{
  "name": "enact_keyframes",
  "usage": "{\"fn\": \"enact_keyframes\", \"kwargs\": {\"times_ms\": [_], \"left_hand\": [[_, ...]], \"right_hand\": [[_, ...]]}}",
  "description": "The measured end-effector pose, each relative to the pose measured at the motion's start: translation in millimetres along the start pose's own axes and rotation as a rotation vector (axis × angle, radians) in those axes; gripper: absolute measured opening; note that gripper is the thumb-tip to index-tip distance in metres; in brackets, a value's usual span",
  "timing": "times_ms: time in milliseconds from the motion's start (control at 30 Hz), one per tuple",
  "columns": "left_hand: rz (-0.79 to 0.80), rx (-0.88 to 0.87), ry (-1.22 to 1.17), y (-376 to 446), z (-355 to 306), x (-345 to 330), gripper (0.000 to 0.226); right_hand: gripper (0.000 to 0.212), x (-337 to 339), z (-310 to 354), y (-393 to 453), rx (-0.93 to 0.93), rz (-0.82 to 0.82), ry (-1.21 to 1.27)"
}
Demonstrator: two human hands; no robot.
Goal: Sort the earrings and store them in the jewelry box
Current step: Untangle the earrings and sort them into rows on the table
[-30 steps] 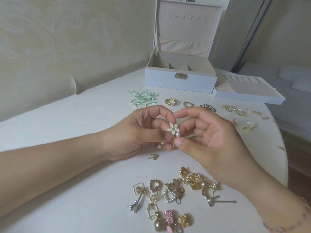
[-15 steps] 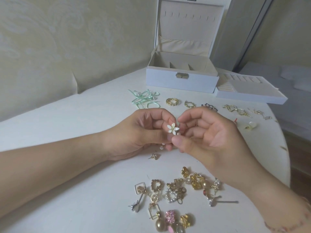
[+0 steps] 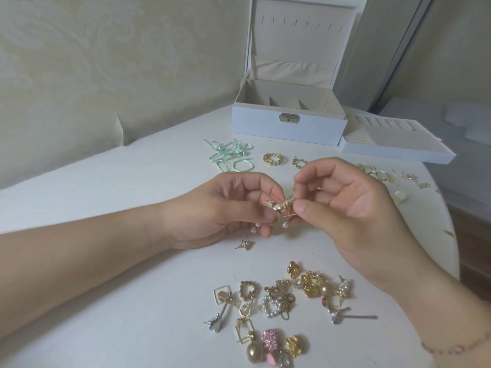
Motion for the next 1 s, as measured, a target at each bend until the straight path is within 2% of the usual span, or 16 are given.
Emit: {"fn": "enact_keyframes", "kwargs": {"times_ms": [267,433,533,667,833,900,1000], "left_hand": [[-0.078,0.007,0.032,0,-3,-1,0.029],[-0.065,-0.001,0.097,-2,-3,-3,0.016],[-0.057,-0.061,0.179,-1,-3,-4,0.019],[-0.056,-0.072,0.175,-1,-2,-2,0.013],[-0.032,-0.094,0.238,-3,-2,-5,0.034],[-0.038,-0.102,0.276,-2,-2,-3,0.032],[-0.028,-0.083,0.192,-1,0,-1,0.02]], "right_hand": [[0.042,0,-1,3,-0.082,-0.016,0.05],[0.039,-3,-5,1,-0.094,-0.01,0.007],[0.036,-3,-4,1,-0.088,-0.023,0.021],[0.036,2,5,3,-0.031,-0.068,0.019],[0.036,-1,16,1,0.147,-0.063,-0.255],[0.036,-3,19,-2,0.216,-0.06,-0.364],[0.038,-3,22,-3,0.255,-0.047,-0.451]]}}
Point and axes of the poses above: each hand's wrist, its own y-axis towards the middle knuckle, its own x-axis out of the back of the hand, z = x × y, the point moved 7 cm from there along y, towards the middle knuckle, and after that the axes turned 11 degrees about -z, right-handed, at the moved point
